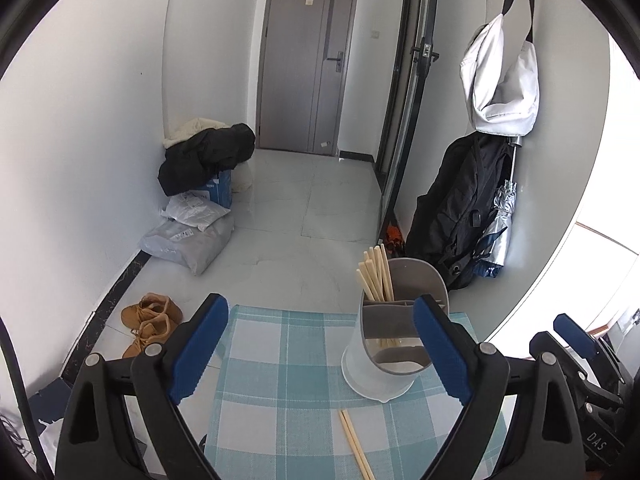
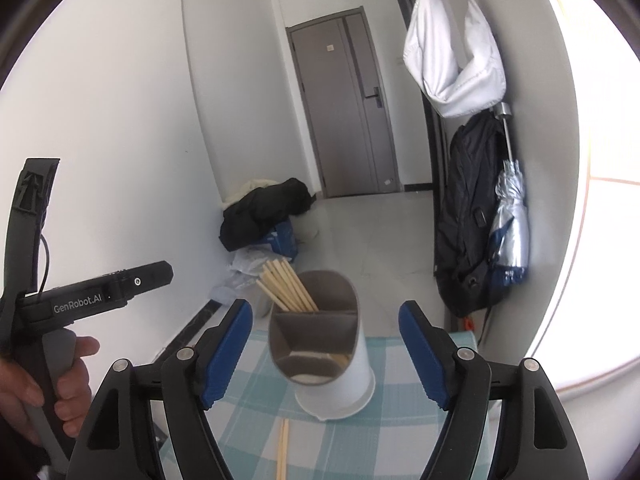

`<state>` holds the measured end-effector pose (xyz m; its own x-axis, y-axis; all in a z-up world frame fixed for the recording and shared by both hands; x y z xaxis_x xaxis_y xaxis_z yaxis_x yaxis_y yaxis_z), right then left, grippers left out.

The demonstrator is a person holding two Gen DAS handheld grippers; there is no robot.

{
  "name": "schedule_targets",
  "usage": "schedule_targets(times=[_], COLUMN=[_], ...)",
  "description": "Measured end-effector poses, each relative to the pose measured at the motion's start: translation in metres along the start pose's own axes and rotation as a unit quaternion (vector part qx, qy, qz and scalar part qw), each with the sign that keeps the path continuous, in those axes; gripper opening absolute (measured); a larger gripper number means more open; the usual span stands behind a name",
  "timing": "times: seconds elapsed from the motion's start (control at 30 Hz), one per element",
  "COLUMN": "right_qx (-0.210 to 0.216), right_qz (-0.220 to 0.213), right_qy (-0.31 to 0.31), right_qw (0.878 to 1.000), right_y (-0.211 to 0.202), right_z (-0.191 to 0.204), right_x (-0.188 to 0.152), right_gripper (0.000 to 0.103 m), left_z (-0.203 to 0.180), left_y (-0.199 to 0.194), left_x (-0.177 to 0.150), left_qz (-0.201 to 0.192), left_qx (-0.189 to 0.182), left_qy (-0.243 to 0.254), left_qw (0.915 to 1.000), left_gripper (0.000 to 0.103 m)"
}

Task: Organize utensils
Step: 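Move both open grippers back down to the remaining chopsticks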

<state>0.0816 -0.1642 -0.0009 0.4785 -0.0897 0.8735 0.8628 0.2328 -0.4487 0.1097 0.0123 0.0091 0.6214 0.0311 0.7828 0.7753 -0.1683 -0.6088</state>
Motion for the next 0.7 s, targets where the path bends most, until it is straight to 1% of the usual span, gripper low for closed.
schedule_targets(times=[0.13,0.33,0.4,0.57,0.63,0.7], right_qx=[-0.005,-0.012,-0.016,-0.021,-0.017,-0.018], right_qz=[0.001,0.015,0.021,0.044,0.056,0.067], right_qy=[-0.007,-0.014,-0.019,-0.020,-0.012,-0.011], right_qw=[1.000,1.000,0.999,0.999,0.998,0.998], right_y=[-0.004,-0.002,-0.001,0.010,0.015,0.020], right_z=[0.001,0.003,0.003,0.000,-0.001,-0.002], right_x=[-0.015,-0.041,-0.052,-0.074,-0.083,-0.091], right_gripper=[0.076,0.077,0.079,0.080,0.080,0.080], left_z=[-0.004,0.006,0.009,0.016,0.020,0.022], left_y=[-0.003,0.002,0.005,0.019,0.028,0.036], left_x=[-0.013,-0.033,-0.040,-0.062,-0.074,-0.083], left_qz=[-0.007,-0.007,-0.005,0.010,0.022,0.036], left_qx=[0.001,0.016,0.018,0.027,0.026,0.028], left_qy=[0.012,-0.005,-0.008,-0.019,-0.032,-0.035], left_qw=[0.9999,0.9998,0.9998,0.9994,0.9989,0.9983], left_gripper=[0.091,0.091,0.091,0.091,0.091,0.091])
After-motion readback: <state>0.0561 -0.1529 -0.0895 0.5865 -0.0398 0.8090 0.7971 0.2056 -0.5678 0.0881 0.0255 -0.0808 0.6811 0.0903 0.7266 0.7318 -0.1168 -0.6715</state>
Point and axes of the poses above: each gripper's, at about its wrist camera, not at the fingertips, and y roughly the way its jaws point, z to its left, x to its top, the point moved 8 cm from there along y, roughly the way its jaws point, and after that the axes turned 3 degrees about z, right-handed, at the moved point
